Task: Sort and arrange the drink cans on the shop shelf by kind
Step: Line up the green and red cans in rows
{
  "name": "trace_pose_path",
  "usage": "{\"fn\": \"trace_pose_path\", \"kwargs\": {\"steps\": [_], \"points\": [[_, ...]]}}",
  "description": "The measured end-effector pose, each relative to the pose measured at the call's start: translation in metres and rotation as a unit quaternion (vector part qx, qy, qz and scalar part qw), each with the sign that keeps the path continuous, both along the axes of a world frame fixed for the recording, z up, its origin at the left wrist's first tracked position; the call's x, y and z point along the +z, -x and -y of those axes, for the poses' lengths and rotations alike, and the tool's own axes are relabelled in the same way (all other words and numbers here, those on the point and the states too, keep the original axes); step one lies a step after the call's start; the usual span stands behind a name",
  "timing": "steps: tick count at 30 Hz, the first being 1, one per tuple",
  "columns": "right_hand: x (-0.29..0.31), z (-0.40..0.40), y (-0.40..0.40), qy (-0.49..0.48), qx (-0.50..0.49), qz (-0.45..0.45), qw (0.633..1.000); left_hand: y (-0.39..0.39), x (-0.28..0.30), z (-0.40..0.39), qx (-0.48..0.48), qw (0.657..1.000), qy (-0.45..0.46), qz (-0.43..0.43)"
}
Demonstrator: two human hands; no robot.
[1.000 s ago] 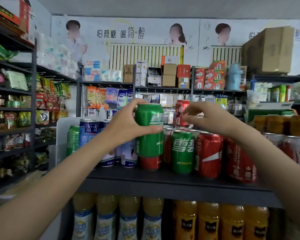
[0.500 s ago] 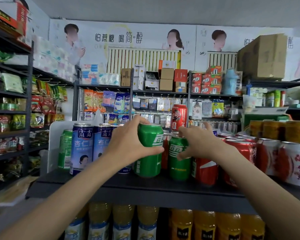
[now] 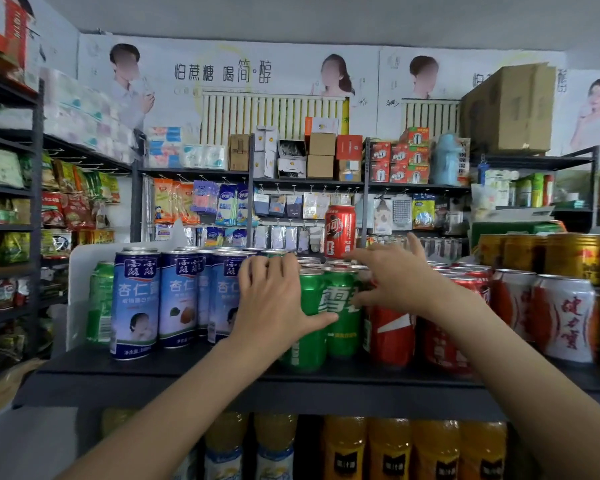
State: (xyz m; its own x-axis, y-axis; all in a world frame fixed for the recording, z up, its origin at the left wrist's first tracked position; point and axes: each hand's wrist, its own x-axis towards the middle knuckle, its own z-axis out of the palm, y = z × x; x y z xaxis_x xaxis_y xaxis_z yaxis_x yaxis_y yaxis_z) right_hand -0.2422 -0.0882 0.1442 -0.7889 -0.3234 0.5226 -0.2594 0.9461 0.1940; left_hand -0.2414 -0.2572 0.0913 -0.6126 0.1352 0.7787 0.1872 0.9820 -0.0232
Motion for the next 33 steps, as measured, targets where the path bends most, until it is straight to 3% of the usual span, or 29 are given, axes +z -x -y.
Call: {"fn": "trace_pose_path", "kwargs": {"steps": [4,9,15,21,27,33], "points": [[0.018,-0.051,-0.013,0.121,-0.025,-0.060,0.991,0.001,0.005,-0.002,0.018,0.999,0.034,-0.013],[0.003,-0.087,-0.025,0.172,-0.033,0.105,0.979,0.001,0.005,-0.027,-0.021,0.998,0.048,-0.026],[-0.022,-0.111,-0.021,0.326,0.020,0.087,0.941,0.000,0.009,-0.038,-0.028,0.998,0.028,-0.042],[-0.008,-0.144,-0.018,0.233,-0.115,0.018,0.965,-0.005,0.025,-0.083,-0.139,0.989,0.051,-0.002],[-0.014,-0.165,0.001,0.140,-0.144,0.019,0.979,0.006,0.039,-0.110,-0.133,0.980,0.100,0.112],[-0.017,-0.172,0.015,0.063,-0.181,-0.004,0.981,0.011,0.049,-0.115,-0.111,0.978,0.129,0.124]]}}
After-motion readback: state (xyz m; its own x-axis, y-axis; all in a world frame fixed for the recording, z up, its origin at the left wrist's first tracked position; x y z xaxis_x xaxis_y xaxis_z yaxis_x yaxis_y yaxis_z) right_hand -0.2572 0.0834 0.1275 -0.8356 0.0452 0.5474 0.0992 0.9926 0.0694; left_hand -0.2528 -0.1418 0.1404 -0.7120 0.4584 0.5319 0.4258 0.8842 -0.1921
